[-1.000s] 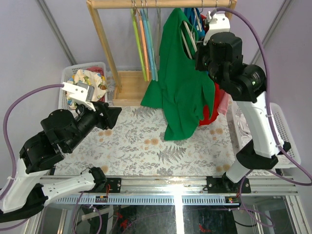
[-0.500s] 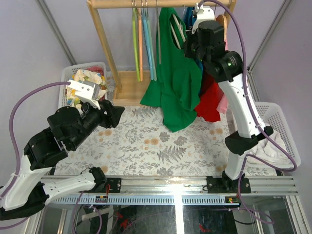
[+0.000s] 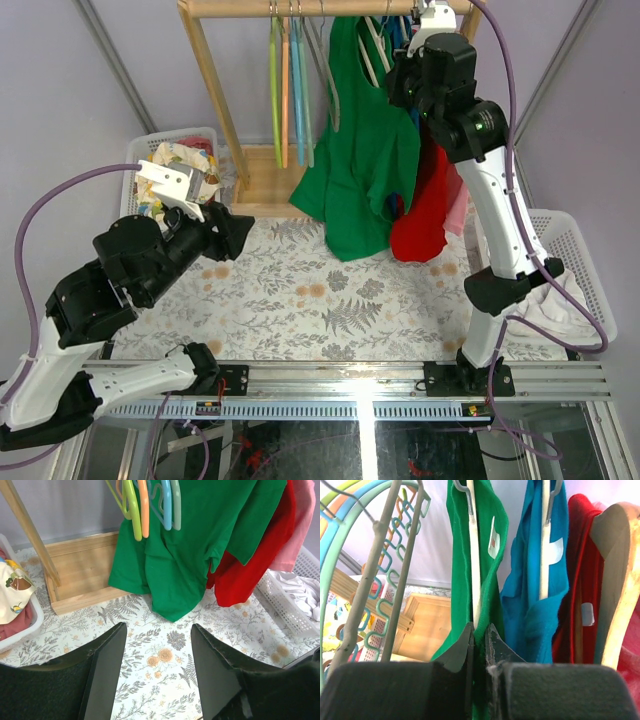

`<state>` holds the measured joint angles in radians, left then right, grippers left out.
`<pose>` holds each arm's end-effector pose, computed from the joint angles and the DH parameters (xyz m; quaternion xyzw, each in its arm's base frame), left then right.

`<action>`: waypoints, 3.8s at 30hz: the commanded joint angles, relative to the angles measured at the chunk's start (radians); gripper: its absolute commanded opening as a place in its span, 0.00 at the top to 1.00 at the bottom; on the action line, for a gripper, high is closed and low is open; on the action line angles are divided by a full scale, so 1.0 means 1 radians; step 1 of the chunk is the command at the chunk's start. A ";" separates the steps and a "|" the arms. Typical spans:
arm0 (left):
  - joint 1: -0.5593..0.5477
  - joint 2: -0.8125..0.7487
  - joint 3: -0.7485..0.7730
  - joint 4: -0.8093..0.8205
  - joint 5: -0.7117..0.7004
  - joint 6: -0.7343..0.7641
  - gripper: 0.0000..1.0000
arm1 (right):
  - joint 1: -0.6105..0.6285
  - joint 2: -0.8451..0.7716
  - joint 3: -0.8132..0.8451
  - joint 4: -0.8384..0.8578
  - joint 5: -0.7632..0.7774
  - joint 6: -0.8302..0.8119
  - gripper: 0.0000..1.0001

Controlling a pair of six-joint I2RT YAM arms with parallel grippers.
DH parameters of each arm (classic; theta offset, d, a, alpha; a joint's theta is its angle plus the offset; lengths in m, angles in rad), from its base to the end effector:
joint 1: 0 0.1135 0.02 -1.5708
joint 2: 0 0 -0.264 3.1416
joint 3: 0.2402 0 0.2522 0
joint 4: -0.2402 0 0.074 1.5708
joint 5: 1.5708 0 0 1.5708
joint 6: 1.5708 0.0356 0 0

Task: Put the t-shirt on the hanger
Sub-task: Place the hanger at the clothesline, then reset both arms

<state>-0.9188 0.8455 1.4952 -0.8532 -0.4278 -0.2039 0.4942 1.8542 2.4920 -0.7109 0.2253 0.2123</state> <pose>0.0772 -0.0767 0.4855 0.1395 0.7566 -0.1893 0.6101 0.3236 0.1653 0.5531 -0.0265 0.7314 0.1568 0.6632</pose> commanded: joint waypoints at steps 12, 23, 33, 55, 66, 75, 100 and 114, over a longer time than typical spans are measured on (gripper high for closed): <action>0.006 0.032 0.081 -0.024 -0.019 0.017 0.47 | -0.072 0.031 0.056 0.199 -0.088 0.016 1.00; 0.004 0.029 0.056 -0.009 -0.019 0.014 0.47 | -0.073 -0.005 -0.027 0.185 -0.130 0.045 0.92; 0.005 0.025 0.041 -0.004 -0.011 0.003 0.47 | -0.072 -0.127 -0.117 0.131 -0.165 0.053 0.48; 0.006 -0.020 -0.235 0.129 -0.043 -0.088 0.00 | -0.073 -0.949 -1.095 0.108 -0.194 0.094 0.08; 0.005 -0.149 -0.499 0.254 -0.064 -0.171 0.00 | -0.073 -1.128 -1.474 0.202 -0.254 0.175 0.01; 0.006 -0.193 -0.577 0.290 -0.023 -0.194 0.00 | -0.072 -1.184 -1.596 0.214 -0.244 0.198 0.01; 0.006 -0.320 -0.714 0.345 -0.051 -0.280 0.00 | -0.073 -1.302 -1.677 0.151 -0.161 0.169 0.01; 0.006 -0.330 -0.709 0.332 -0.057 -0.276 0.00 | -0.073 -1.308 -1.672 0.138 -0.134 0.168 0.01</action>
<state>-0.9188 0.5114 0.7792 -0.5724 -0.4526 -0.4690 0.4252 0.5571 0.8085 -0.5938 0.0647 0.3920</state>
